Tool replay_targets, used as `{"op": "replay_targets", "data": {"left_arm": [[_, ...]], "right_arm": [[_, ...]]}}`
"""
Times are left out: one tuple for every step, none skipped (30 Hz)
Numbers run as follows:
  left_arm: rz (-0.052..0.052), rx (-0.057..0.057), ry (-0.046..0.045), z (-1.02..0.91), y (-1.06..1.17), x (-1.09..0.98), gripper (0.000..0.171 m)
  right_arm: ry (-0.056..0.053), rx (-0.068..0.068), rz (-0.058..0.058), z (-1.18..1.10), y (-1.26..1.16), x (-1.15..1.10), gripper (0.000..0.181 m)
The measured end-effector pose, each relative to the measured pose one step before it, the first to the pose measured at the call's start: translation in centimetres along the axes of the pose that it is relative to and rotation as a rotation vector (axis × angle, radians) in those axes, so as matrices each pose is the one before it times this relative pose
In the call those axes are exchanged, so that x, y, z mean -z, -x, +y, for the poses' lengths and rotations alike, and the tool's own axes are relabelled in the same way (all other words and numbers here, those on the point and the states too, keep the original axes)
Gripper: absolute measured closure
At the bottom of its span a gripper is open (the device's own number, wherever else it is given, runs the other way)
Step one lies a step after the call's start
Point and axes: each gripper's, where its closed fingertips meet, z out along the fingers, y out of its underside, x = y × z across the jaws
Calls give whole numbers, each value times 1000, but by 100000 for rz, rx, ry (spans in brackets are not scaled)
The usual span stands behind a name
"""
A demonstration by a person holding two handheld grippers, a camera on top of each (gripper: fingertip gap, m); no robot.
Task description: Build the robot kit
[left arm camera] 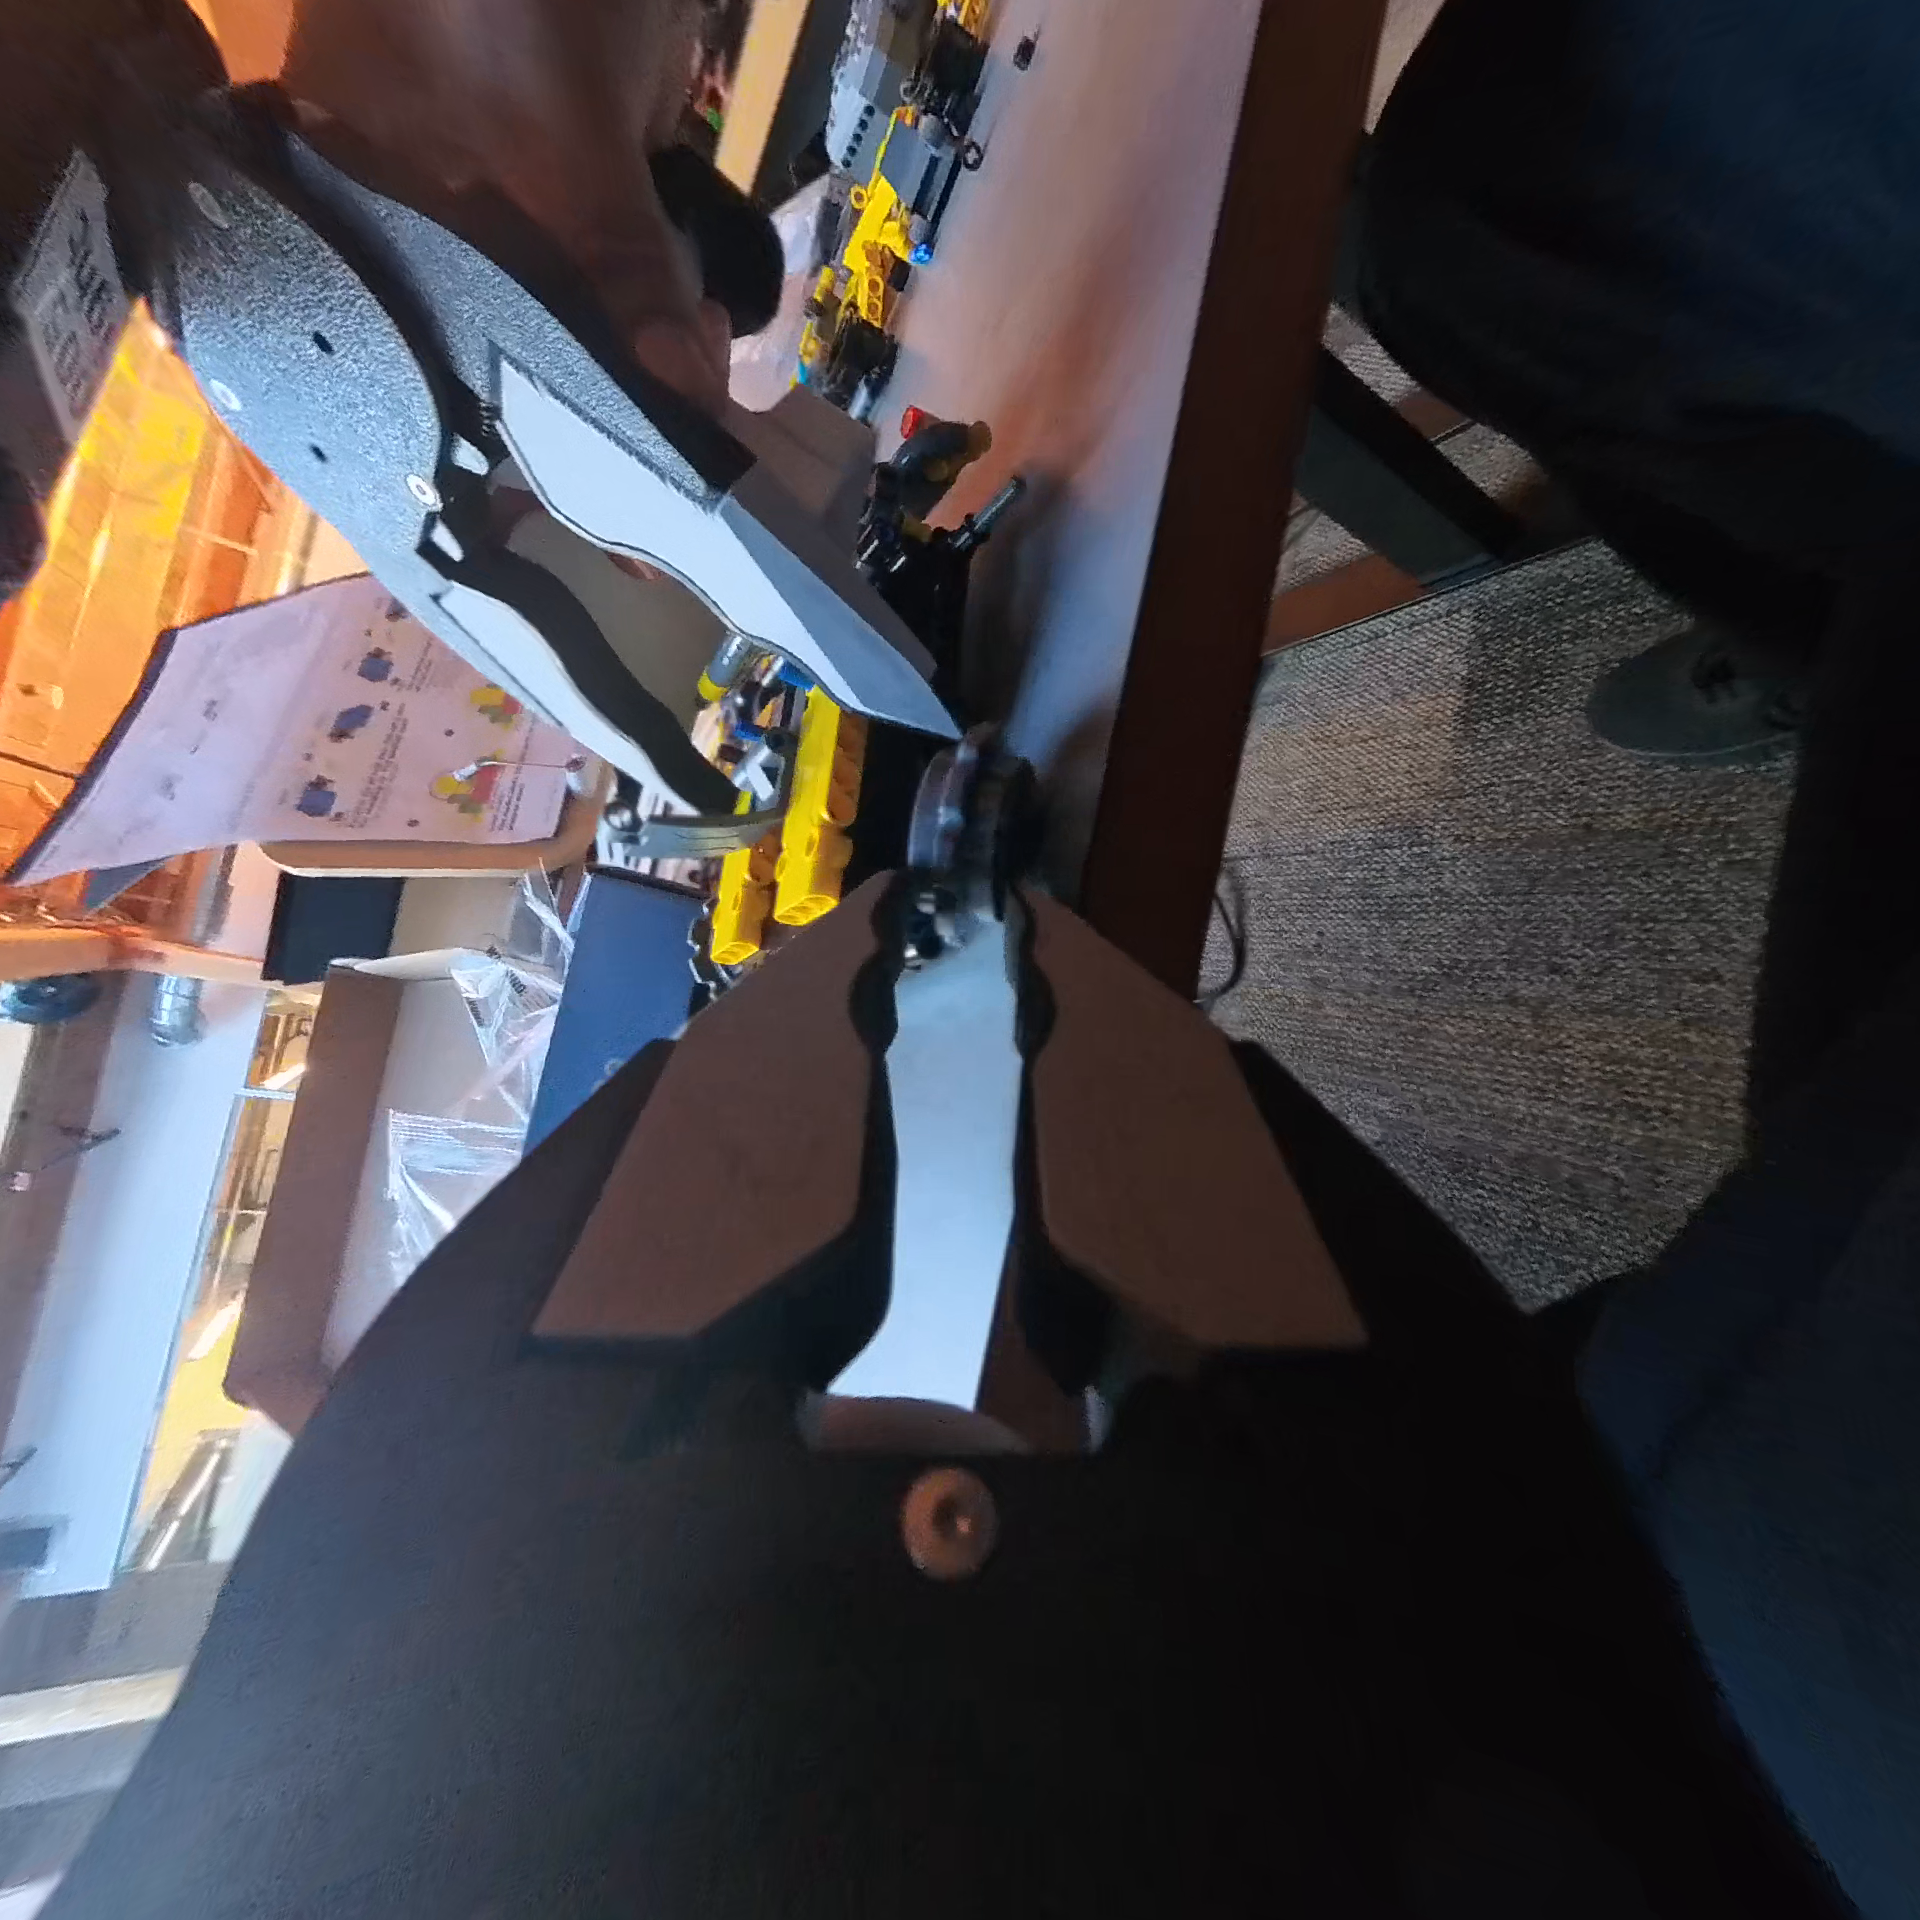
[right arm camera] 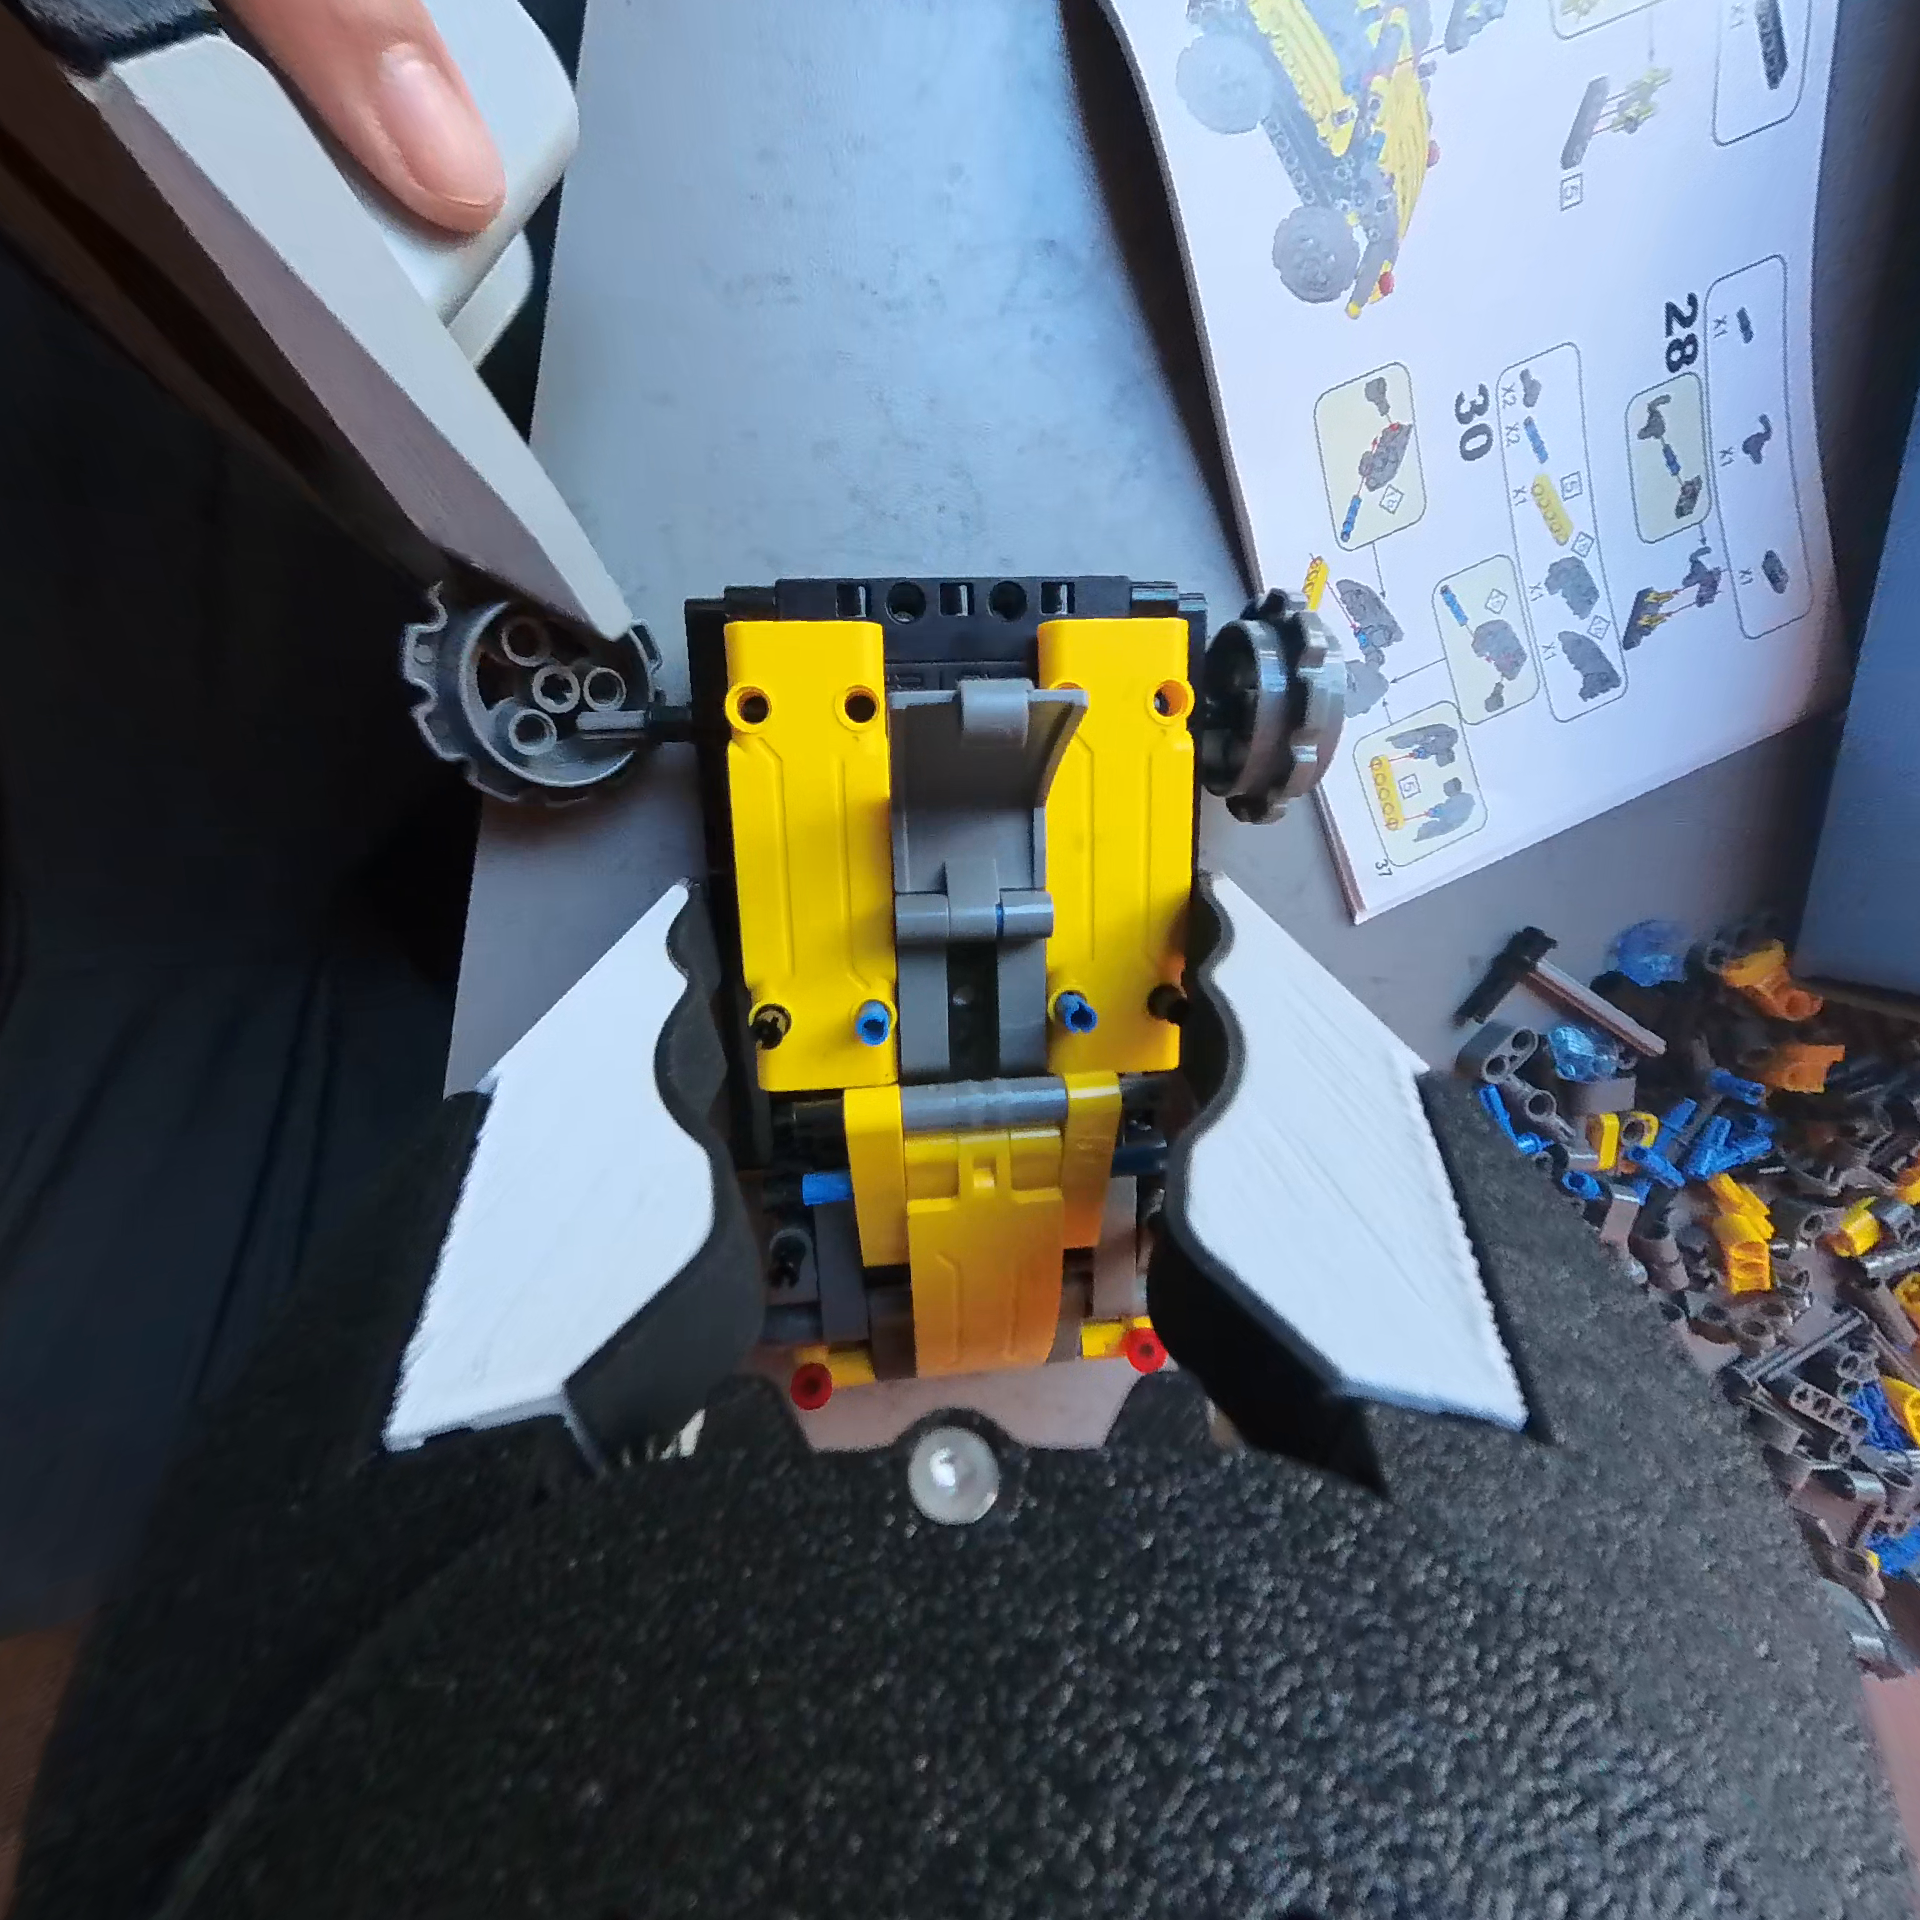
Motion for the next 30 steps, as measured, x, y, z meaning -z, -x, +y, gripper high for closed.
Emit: {"op": "replay_targets", "data": {"left_arm": [[-1273,946,47,-8,176,103,153],[-711,339,-294,-20,104,143,150],[13,269,-374,-56,9,135,147],[983,561,-570,-79,-135,94,147],[2066,87,-805,-84,-325,53,151],[733,-849,-1089,-127,-175,1,153],[-563,-1979,-167,-31,36,-44,153],[-574,-1838,448,21,59,-68,154],[-464,-1131,533,23,57,-53,154],[-1010,-719,264,14,97,-41,153],[-1252,-776,-44,-31,149,1,150],[-484,-864,-63,-57,72,38,148],[393,-674,-229,-92,-50,39,147],[310,-301,-299,-104,-68,4,148],[434,-3,-439,-95,-103,-11,149],[-79,219,-883,-118,-1,12,153],[-114,456,-1414,-152,141,95,158],[1910,1674,-895,-50,-64,53,159],[1682,2614,-1189,-35,-19,68,159],[1394,1793,-2416,-61,-49,62,159],[789,441,-2333,-4,-27,30,159],[472,280,-1289,89,36,-1,159],[976,1208,-1574,10,-4,-2,159],[1186,2780,-1656,9,27,-2,159],[1032,3554,-1302,87,55,21,159],[886,3194,-550,133,49,52,159],[746,2254,-583,81,4,69,159],[147,874,-212,95,-17,76,160],[-406,285,182,115,19,37,159],[20,218,65,111,-21,54,159]], "right_arm": [[-471,-211,-99,-8,-10,8,90],[-558,-337,-176,-20,-11,11,90],[-510,-282,-148,-14,1,6,90],[-367,-140,-61,0,-1,-5,90],[-262,-133,3,-12,4,3,90],[-196,-185,105,-12,-8,-19,90],[-132,-173,170,-10,-10,-5,90],[-81,-78,159,-9,-6,-14,91],[-115,73,149,1,-1,-8,91],[-212,109,94,-4,6,-10,91],[-262,-30,7,5,1,-10,91],[-257,-163,-34,-1,3,8,91],[-251,-212,-59,-6,-2,4,90],[-197,-118,-27,-17,4,-10,91],[-92,93,66,7,-1,-6,91],[-49,160,83,4,11,-16,91],[-71,50,31,-4,4,0,91],[-188,-196,-152,-11,7,13,91],[-397,-346,-393,-9,-4,28,91],[-579,-234,-492,-4,-12,29,91],[-690,-367,-594,-29,-10,26,91],[-740,-672,-692,-57,-11,32,91],[-822,-717,-683,-63,-17,19,91],[-1033,-835,-753,-72,-4,29,91],[-1254,-1231,-941,-95,-9,39,91],[-1282,-1480,-937,-108,7,49,91],[-1030,-1176,-568,-97,10,17,91],[-586,-512,19,-48,30,2,91],[-207,77,575,0,29,-38,91],[-20,426,874,21,32,-57,91]]}}
